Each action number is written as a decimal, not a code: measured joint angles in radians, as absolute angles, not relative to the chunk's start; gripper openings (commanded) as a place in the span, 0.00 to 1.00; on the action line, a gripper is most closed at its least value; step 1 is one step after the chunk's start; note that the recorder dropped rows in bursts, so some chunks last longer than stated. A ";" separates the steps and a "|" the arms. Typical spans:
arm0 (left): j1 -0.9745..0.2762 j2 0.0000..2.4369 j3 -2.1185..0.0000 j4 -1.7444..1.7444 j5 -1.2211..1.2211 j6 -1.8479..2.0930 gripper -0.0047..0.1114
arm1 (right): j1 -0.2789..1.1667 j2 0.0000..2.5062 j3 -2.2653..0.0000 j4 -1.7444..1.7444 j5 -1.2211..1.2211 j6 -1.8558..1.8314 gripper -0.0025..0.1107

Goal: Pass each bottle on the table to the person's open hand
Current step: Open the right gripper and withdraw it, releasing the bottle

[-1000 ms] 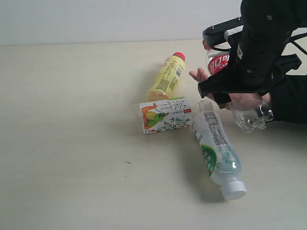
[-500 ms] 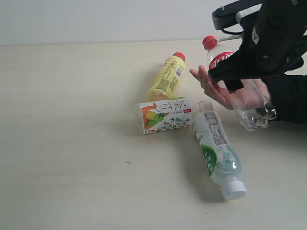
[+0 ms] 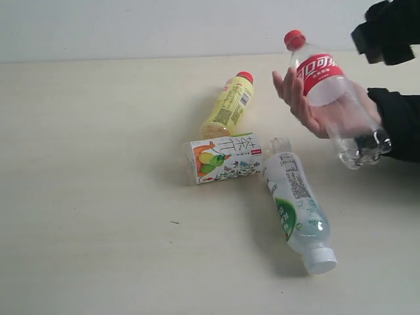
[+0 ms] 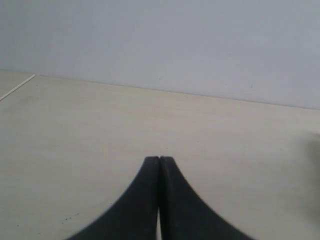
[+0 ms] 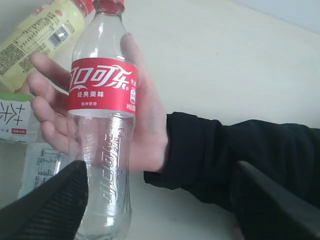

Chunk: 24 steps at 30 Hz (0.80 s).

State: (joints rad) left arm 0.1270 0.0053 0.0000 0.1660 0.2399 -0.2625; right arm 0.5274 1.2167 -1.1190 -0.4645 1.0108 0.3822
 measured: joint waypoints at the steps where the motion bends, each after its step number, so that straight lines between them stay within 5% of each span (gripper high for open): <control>1: 0.127 0.005 0.000 0.166 0.240 -0.262 0.04 | 0.527 1.190 -1.119 -0.463 1.022 0.377 0.60; 8: 0.127 0.005 0.000 0.166 0.242 -0.262 0.04 | 0.527 0.986 -1.074 -0.356 1.048 0.301 0.02; 24: 0.127 0.005 0.000 0.166 0.244 -0.262 0.04 | 0.527 0.233 -0.602 -0.224 0.726 0.167 0.02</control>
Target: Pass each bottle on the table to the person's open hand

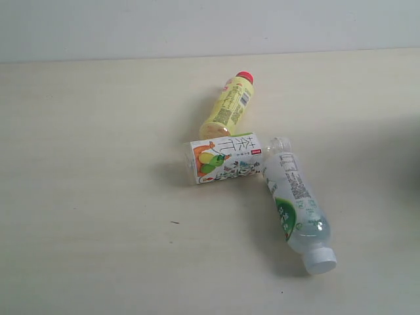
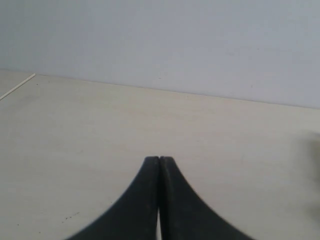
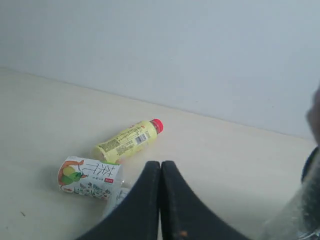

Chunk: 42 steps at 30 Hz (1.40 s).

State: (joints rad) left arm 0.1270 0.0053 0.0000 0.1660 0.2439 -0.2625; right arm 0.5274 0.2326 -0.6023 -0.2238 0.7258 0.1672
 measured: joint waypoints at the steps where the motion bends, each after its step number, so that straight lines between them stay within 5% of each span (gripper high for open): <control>1: 0.127 0.005 0.000 0.166 0.244 -0.262 0.04 | 0.527 0.221 -0.583 -0.224 0.724 0.167 0.02; 15: 0.127 0.005 0.000 0.166 0.245 -0.262 0.04 | 0.527 0.117 -0.226 -0.316 0.497 0.167 0.02; 42: 0.127 0.005 0.000 0.166 0.246 -0.262 0.04 | 0.527 0.005 -0.217 -0.309 0.483 0.167 0.02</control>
